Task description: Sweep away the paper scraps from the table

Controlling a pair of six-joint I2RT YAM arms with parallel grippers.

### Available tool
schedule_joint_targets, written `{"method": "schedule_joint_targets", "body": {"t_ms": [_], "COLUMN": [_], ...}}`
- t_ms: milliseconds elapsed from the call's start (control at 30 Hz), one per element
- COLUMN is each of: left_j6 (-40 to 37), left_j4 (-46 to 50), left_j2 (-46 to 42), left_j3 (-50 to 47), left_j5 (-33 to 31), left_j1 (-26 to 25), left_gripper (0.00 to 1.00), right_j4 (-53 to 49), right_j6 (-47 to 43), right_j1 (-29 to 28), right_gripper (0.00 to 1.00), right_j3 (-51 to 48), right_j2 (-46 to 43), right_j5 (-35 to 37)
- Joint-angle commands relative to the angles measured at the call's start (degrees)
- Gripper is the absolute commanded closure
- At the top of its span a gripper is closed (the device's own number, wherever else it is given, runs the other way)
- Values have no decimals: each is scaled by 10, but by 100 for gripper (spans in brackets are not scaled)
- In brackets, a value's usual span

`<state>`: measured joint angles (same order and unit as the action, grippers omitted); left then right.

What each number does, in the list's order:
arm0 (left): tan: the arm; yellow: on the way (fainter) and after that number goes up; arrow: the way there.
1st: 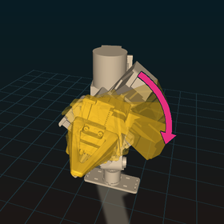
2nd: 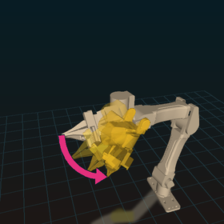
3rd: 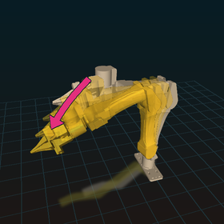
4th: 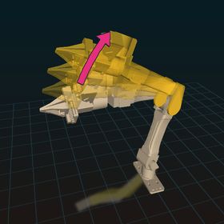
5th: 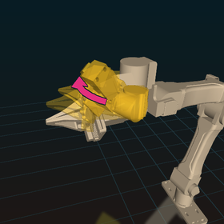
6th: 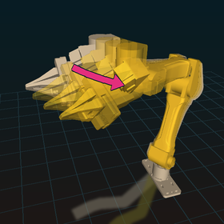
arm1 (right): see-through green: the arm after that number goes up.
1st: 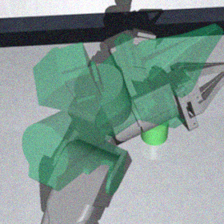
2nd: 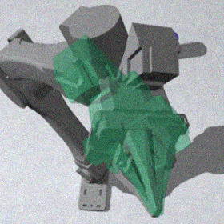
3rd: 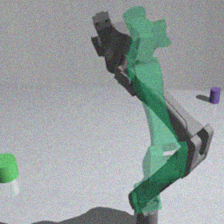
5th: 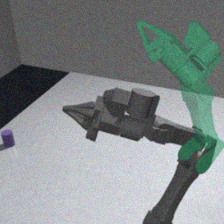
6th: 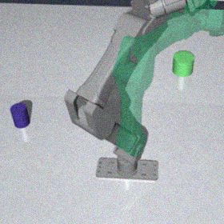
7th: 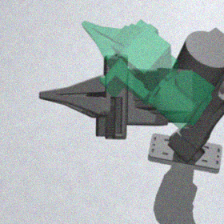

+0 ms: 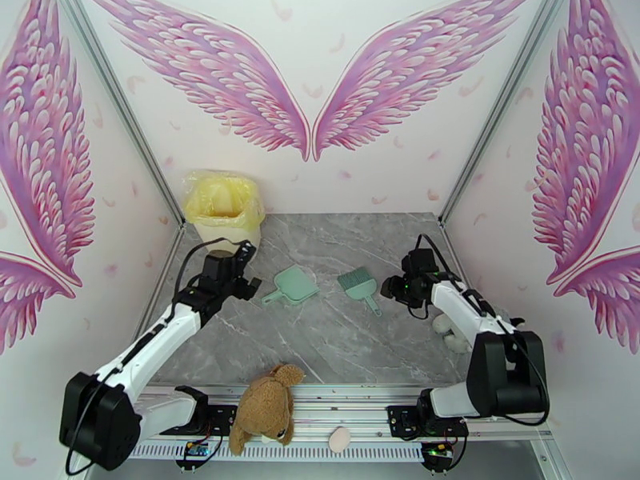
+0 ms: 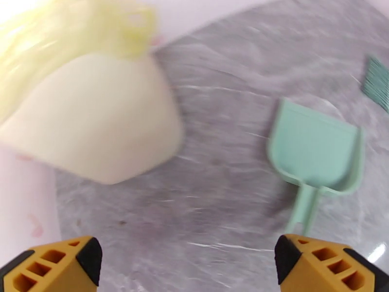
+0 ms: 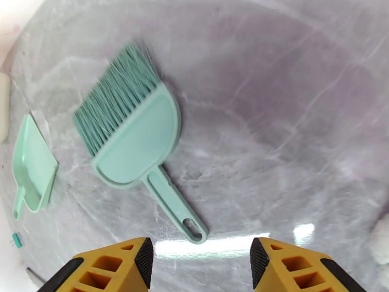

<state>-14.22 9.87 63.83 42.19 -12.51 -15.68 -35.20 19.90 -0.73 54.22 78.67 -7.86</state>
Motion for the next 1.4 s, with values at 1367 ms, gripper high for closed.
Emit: {"method": "schedule_joint_targets", "body": {"t_ms": [1367], "left_j6": [138], "left_j4": [-610], "left_j2": [238], "left_j3": [-206], "left_j5": [4], "left_j1": [139], "left_gripper": [1], "right_j4": [867], "right_j6": [-182], "right_j1": [-27], "right_gripper": [1], "right_j3": [-328], "right_j2": [96], "right_j5": [124]}}
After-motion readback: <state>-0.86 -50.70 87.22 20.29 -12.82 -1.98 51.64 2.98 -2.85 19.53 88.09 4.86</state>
